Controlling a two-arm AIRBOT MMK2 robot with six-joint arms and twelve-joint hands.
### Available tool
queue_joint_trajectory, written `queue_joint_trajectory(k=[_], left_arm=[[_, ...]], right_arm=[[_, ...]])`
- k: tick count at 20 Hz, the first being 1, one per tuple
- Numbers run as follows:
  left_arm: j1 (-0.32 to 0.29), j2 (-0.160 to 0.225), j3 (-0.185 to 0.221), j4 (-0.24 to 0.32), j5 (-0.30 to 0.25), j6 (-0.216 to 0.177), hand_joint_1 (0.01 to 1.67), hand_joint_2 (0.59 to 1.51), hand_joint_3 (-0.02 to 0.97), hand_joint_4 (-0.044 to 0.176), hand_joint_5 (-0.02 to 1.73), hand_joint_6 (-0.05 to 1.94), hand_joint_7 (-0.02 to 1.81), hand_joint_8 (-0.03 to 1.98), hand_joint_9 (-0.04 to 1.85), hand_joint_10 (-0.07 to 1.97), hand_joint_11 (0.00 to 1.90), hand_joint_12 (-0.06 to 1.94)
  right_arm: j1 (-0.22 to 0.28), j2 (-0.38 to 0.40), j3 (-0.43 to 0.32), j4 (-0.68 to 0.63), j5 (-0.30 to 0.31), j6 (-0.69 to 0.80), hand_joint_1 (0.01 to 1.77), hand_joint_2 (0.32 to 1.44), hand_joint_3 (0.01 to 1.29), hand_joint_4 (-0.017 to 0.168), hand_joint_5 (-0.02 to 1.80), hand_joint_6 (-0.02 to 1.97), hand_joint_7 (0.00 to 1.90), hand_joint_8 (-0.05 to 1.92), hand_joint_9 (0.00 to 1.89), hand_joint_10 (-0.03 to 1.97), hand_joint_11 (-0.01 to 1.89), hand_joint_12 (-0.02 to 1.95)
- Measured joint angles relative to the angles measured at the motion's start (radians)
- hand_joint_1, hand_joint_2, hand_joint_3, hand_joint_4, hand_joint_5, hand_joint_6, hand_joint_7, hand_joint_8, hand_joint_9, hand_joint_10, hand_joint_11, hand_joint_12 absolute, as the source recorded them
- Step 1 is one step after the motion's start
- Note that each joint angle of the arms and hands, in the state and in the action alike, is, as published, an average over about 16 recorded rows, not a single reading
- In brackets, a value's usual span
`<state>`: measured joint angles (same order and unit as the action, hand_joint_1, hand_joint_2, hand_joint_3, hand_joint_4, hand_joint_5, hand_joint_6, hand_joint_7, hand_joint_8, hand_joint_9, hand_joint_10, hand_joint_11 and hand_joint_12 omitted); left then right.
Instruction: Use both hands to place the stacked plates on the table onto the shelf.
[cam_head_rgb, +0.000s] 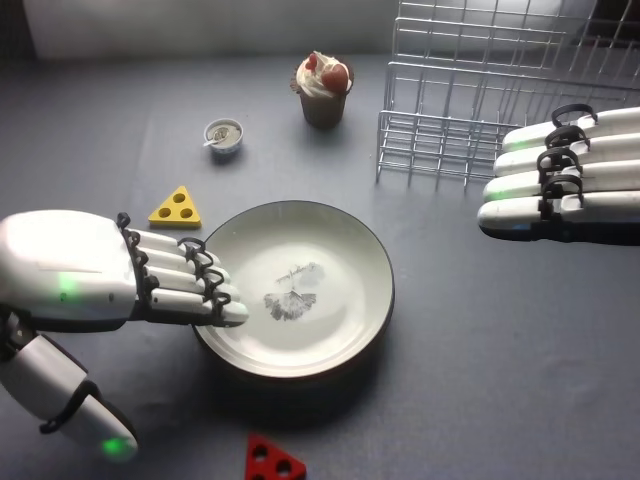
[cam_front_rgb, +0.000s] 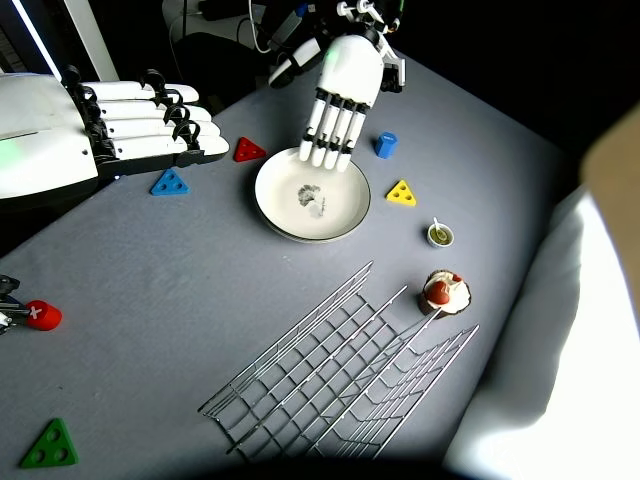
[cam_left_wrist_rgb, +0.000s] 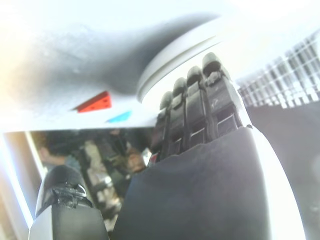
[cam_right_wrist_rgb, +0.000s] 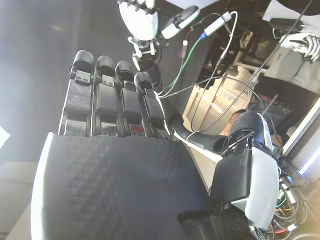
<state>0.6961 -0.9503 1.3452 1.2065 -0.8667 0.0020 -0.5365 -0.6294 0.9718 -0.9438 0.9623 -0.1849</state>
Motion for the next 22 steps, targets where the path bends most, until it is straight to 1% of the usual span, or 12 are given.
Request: queue_joint_trajectory(k=[5, 10, 16, 22], left_arm=[[0.007, -0.015, 0.028, -0.003, -0.009, 0.0, 0.09, 0.941, 0.006, -0.004, 0.08, 0.02, 0.14, 0.01, 0.14, 0.0, 0.13, 0.03], [0.016, -0.016, 0.039, 0.004, -0.028, 0.001, 0.08, 0.941, 0.006, -0.004, 0.08, 0.02, 0.14, 0.01, 0.14, 0.0, 0.12, 0.02], [0.028, -0.013, 0.029, 0.015, -0.042, 0.001, 0.08, 0.942, 0.006, -0.005, 0.08, 0.02, 0.13, 0.01, 0.14, 0.0, 0.12, 0.02], [0.045, -0.016, 0.012, 0.018, -0.031, 0.001, 0.07, 0.943, 0.006, -0.007, 0.07, 0.0, 0.13, 0.01, 0.13, 0.0, 0.11, 0.02]], right_arm=[[0.0, -0.001, 0.001, 0.003, -0.006, -0.004, 0.05, 0.93, 0.02, 0.0, 0.09, 0.02, 0.15, 0.02, 0.16, 0.0, 0.15, 0.02], [0.0, -0.003, 0.001, 0.005, -0.015, -0.012, 0.04, 0.92, 0.02, 0.001, 0.11, 0.02, 0.16, 0.02, 0.17, 0.0, 0.16, 0.02], [0.0, -0.004, 0.001, 0.005, -0.025, -0.021, 0.04, 0.92, 0.02, 0.001, 0.11, 0.02, 0.16, 0.02, 0.17, 0.0, 0.17, 0.02], [0.0, -0.005, 0.002, 0.006, -0.034, -0.026, 0.04, 0.92, 0.02, 0.001, 0.12, 0.02, 0.16, 0.02, 0.17, 0.0, 0.18, 0.02]])
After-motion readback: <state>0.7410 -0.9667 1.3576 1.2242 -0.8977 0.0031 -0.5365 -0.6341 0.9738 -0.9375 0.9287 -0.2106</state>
